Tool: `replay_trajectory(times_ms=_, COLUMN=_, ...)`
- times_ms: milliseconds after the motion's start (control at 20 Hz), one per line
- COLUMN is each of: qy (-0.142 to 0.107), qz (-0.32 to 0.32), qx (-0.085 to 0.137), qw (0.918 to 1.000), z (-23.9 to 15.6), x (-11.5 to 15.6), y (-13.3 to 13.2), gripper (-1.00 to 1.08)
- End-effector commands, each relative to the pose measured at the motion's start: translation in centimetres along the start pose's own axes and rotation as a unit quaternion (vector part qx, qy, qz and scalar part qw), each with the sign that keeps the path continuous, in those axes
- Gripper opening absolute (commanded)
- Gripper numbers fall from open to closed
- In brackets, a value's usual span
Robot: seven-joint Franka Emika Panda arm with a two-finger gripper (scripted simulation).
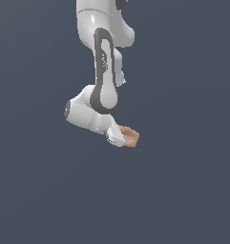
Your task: Pick up the object and move it to a goal position.
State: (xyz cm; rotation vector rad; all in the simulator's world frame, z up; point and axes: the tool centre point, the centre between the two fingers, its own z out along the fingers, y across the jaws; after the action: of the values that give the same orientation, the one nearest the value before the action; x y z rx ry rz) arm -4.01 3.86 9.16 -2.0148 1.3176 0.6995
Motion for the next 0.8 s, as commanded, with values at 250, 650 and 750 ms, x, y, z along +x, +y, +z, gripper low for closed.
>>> replay_trajectory(times_ms=250, qy=0.095, qz=-0.011, qx=0.061, qw=0.9935, z=-10.6, x=0.8, y=-3.2, gripper=-1.00)
replay_trajectory(times_ms=650, qy=0.228, qz=-0.028, qx=0.147, qw=0.9621, z=-26.0, x=-1.7, y=-5.5, gripper=-1.00)
replay_trajectory(times_ms=750, qy=0.257, qz=-0.031, qx=0.165, qw=0.9517, z=-29.3, x=-2.9, y=-5.6, gripper=-1.00)
